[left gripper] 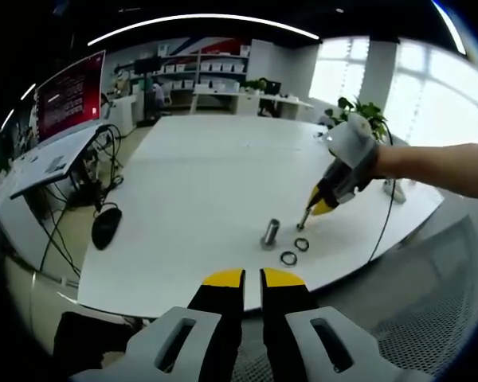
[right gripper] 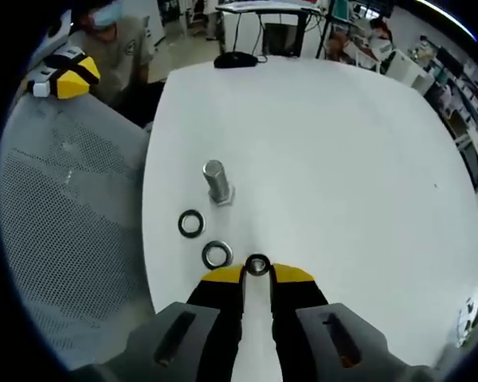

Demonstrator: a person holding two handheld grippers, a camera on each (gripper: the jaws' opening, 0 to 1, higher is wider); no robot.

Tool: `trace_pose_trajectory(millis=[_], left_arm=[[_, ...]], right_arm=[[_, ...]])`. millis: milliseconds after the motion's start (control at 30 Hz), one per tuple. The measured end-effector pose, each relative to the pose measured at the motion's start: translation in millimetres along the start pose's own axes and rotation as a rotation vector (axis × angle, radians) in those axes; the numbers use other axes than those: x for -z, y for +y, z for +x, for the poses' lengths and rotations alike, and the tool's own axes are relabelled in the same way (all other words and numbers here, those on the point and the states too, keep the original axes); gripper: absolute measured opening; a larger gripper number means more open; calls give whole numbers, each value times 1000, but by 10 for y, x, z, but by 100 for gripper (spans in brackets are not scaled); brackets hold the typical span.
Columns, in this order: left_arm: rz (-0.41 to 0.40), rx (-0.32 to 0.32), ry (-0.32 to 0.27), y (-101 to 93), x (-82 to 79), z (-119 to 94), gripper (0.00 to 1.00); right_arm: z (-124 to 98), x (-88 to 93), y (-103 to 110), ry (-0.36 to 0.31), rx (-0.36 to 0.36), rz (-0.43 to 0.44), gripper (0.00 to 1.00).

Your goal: Place the washer onto the threaded stud by aligning its center hole with the stud, sliding it down to the base, and recovering from edge contact or off-axis alignment until the washer reaches the visible bottom stop.

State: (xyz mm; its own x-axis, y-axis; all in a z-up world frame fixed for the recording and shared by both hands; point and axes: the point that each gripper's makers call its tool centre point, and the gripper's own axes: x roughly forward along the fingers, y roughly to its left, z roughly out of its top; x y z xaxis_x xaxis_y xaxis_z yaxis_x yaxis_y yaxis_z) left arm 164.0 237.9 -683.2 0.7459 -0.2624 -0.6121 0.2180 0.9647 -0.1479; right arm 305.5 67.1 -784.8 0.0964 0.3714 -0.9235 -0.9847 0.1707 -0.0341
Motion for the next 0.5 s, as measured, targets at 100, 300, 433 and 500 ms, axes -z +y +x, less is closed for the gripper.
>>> trace_pose_trajectory(millis=[100, 300, 433, 500], left_arm=[[0, 0, 2, 2, 4, 2, 5], [0, -1, 9, 5, 15, 5, 5], [0, -2, 13, 5, 20, 7, 5], [0, -3, 16, 7, 24, 8, 5]], right_arm=[[32, 10, -5, 11, -5, -6, 13], [106, 52, 17, 33, -18, -18, 13], [166, 69, 31, 42, -30, -14, 13], [216, 94, 21, 52, -35, -16, 13]])
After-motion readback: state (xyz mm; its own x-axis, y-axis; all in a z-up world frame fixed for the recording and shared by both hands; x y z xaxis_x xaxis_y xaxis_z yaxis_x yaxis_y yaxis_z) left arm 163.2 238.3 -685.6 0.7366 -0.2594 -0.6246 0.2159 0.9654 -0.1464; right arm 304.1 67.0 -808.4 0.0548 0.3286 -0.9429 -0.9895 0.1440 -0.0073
